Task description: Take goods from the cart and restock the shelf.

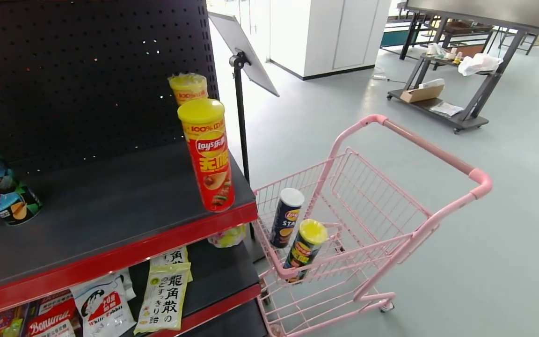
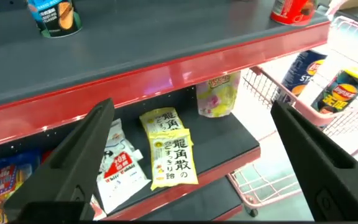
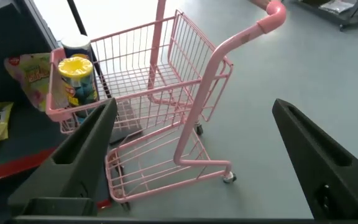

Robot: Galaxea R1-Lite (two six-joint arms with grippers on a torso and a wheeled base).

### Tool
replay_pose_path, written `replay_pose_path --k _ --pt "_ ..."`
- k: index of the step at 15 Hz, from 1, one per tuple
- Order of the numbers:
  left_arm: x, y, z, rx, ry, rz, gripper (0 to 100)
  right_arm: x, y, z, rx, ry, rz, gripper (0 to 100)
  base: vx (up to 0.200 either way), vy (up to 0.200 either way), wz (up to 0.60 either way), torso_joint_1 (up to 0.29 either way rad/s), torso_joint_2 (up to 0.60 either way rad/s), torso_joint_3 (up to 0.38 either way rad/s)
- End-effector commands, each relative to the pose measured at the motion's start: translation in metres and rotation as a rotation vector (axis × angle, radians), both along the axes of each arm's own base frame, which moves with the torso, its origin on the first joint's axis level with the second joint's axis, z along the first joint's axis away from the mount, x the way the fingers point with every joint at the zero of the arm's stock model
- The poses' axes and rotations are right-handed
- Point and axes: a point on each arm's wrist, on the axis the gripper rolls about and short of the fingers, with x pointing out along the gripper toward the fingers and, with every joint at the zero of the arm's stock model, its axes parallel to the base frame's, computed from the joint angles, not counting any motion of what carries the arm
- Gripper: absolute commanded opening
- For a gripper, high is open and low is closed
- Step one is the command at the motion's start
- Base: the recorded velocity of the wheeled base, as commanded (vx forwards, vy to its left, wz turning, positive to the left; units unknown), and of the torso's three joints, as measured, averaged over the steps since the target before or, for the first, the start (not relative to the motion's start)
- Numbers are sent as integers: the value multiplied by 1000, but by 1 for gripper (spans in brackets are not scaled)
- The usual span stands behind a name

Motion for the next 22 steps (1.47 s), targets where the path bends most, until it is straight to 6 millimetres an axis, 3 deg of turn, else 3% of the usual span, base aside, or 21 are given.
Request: replay_pose_path --k 1,22 --pt "0 0 0 0 1 1 100 0 0 0 0 -1 1 100 0 0 0 -32 56 46" --pt "0 0 0 0 1 -1 100 2 0 1 -9 24 4 100 0 0 0 -151 400 247"
